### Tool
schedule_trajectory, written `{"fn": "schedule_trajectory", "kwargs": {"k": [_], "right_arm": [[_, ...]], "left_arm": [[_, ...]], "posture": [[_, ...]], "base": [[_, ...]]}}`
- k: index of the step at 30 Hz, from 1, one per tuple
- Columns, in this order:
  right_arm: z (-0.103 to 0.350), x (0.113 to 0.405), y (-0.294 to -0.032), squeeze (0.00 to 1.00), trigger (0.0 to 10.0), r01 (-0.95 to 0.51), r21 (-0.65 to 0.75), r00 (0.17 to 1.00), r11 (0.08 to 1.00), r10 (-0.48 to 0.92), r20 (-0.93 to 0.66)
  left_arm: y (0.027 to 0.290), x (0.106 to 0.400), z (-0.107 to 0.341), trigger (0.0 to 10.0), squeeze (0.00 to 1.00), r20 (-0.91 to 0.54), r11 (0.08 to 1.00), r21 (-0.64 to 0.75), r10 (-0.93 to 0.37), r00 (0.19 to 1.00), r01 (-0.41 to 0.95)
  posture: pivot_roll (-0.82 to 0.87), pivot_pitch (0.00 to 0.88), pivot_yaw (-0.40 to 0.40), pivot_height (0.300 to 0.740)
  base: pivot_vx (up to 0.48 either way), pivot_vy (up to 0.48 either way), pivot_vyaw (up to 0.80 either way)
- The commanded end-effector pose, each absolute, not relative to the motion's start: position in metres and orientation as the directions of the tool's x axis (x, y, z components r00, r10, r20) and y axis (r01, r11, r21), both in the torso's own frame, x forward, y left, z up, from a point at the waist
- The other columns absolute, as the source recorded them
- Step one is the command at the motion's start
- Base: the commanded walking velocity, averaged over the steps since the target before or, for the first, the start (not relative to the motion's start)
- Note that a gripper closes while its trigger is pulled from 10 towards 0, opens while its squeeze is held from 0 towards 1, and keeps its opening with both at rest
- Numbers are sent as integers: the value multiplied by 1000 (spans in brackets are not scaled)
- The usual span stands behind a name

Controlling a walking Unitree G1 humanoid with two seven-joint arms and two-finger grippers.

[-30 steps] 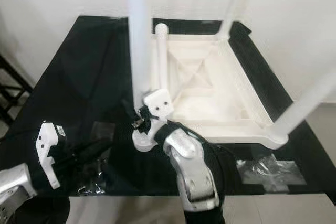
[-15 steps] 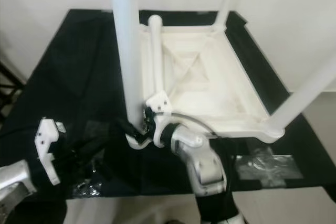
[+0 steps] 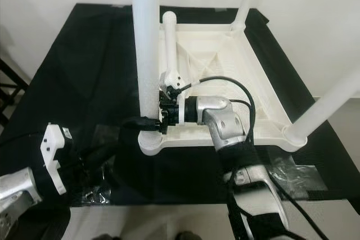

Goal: Building children table

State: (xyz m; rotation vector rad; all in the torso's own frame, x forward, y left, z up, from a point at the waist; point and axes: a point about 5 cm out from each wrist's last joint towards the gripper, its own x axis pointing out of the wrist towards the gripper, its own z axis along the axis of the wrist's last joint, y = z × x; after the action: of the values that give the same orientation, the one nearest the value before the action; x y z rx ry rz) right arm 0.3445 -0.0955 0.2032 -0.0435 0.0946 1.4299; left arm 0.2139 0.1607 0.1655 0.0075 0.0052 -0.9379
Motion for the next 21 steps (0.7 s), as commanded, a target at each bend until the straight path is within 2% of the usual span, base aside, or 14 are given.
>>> {"fn": "schedule_trajectory", "kwargs": {"k": [1, 7, 10, 11, 13, 14, 15, 16, 18, 19, 20, 21], "right_arm": [[202, 347, -98, 0, 0, -989, 36, 142, 144, 987, -72], [204, 347, -103, 0, 0, -990, 12, 141, 142, 989, -45], [204, 348, -107, 0, 0, -987, -4, 162, 162, 986, -50], [203, 346, -113, 0, 0, -980, -33, 200, 198, 978, -66], [203, 346, -117, 0, 0, -974, -53, 222, 218, 972, -76], [203, 343, -122, 0, 0, -960, -68, 276, 271, 958, -73], [197, 339, -125, 0, 0, -922, -68, 386, 382, 920, -64], [194, 336, -127, 0, 0, -888, -64, 460, 456, 886, -56], [194, 336, -127, 0, 0, -888, -64, 460, 456, 886, -56], [181, 332, -123, 0, 0, -726, -31, 688, 687, 725, -28], [181, 332, -123, 0, 0, -726, -31, 688, 687, 725, -28], [151, 306, -106, 0, 0, -617, -2, 785, 787, 615, -78]], "left_arm": [[160, 213, 163, 10000, 0, -13, 589, 6, -808, 589, 808], [160, 213, 163, 10000, 0, -11, 590, 6, -808, 590, 808], [160, 212, 163, 10000, 0, -11, 588, 5, -808, 588, 809], [160, 212, 163, 10000, 0, -11, 587, 4, -809, 587, 809], [160, 212, 164, 10000, 0, -10, 586, 4, -810, 586, 810], [160, 211, 164, 10000, 0, -10, 586, 5, -810, 586, 810], [161, 210, 164, 10000, 0, -9, 587, 6, -809, 587, 809], [161, 210, 164, 10000, 0, -8, 588, 6, -809, 588, 809], [161, 210, 164, 10000, 0, -8, 588, 6, -809, 588, 809], [162, 209, 165, 10000, 0, -9, 589, 8, -808, 589, 808], [162, 209, 165, 10000, 0, -9, 589, 8, -808, 589, 808], [163, 209, 166, 10000, 0, -9, 589, 9, -808, 590, 808]], "posture": [[89, 121, -31, 740], [87, 125, -28, 740], [82, 128, -29, 740], [82, 130, -30, 740], [83, 133, -30, 740], [81, 138, -32, 740], [81, 147, -48, 740], [81, 147, -48, 740], [81, 147, -48, 740], [79, 152, -53, 740], [79, 152, -53, 740], [79, 162, -50, 740]], "base": [[0, 0, 0], [0, 0, 0], [0, 0, 0], [0, 0, 0], [0, 0, 0], [0, 0, 0], [0, 0, 0], [0, 0, 0], [0, 0, 0], [0, 0, 0], [0, 0, 0], [0, 0, 0]]}}
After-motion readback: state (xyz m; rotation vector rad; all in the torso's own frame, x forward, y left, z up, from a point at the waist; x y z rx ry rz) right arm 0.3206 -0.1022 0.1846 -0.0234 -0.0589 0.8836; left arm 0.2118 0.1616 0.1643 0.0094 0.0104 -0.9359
